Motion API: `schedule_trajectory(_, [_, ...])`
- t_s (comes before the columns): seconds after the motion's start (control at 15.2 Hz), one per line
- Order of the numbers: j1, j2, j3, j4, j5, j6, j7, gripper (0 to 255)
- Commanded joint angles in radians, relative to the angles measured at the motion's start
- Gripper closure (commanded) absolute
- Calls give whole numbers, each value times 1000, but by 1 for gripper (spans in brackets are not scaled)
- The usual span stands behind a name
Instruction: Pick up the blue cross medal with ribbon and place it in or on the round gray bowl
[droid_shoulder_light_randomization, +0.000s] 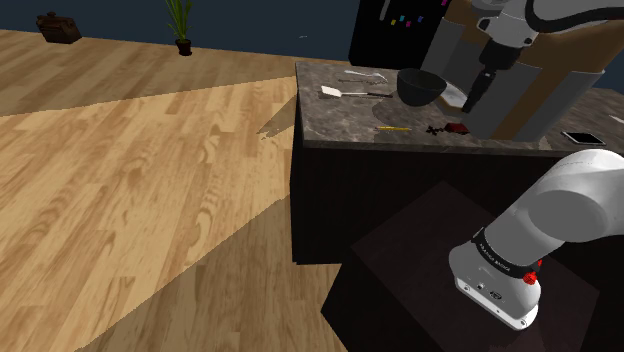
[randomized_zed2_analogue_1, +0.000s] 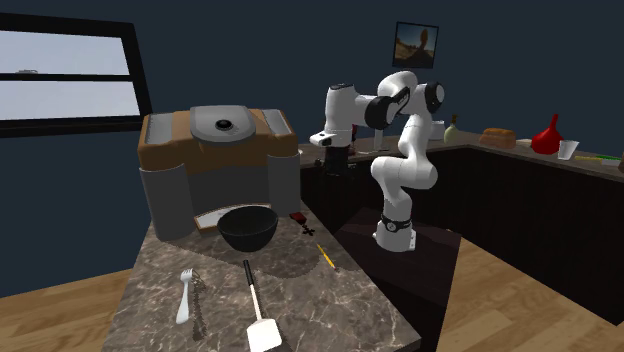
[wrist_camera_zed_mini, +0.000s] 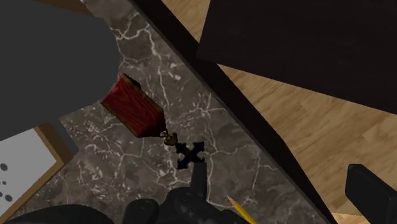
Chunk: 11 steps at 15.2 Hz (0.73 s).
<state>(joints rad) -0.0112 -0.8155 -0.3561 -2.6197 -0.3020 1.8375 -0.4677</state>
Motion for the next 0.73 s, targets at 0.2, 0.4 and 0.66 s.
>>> schedule_trajectory(0.2, [10, 111, -152, -12, -84, 168, -181, 0])
schedule_trajectory(0.4, [35, 205, -248, 4, -109, 274, -292, 0])
schedule_trajectory(0.66, [94, 343, -376, 45, -102, 405, -440, 0])
